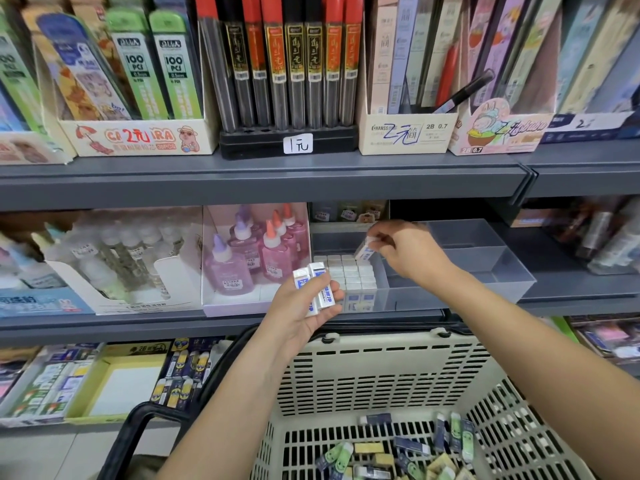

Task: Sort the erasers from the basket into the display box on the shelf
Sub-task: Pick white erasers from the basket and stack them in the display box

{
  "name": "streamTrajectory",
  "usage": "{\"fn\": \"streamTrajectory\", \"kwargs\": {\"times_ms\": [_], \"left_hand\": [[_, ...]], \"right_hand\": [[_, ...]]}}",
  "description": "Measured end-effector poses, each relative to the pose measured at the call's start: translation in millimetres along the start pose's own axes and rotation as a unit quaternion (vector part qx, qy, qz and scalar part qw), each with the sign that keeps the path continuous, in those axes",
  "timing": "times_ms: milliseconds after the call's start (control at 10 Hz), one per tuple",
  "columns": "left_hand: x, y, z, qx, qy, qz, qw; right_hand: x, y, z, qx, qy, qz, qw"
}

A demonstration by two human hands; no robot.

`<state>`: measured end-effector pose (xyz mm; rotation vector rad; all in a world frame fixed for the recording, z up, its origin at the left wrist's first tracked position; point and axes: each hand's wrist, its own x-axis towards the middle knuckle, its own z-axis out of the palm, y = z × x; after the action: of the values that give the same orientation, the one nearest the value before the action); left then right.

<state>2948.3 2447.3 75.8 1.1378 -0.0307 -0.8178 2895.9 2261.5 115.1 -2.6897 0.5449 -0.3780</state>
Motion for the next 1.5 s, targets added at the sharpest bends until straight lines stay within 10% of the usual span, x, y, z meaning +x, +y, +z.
{"fn": "streamTrajectory", "kwargs": {"times_ms": [1500], "left_hand": [[-14,0,13,-0.028,-0.048,-0.031,0.998]], "right_hand": [[-20,5,23,-0.108,0.008,-0.034,0.994]]}}
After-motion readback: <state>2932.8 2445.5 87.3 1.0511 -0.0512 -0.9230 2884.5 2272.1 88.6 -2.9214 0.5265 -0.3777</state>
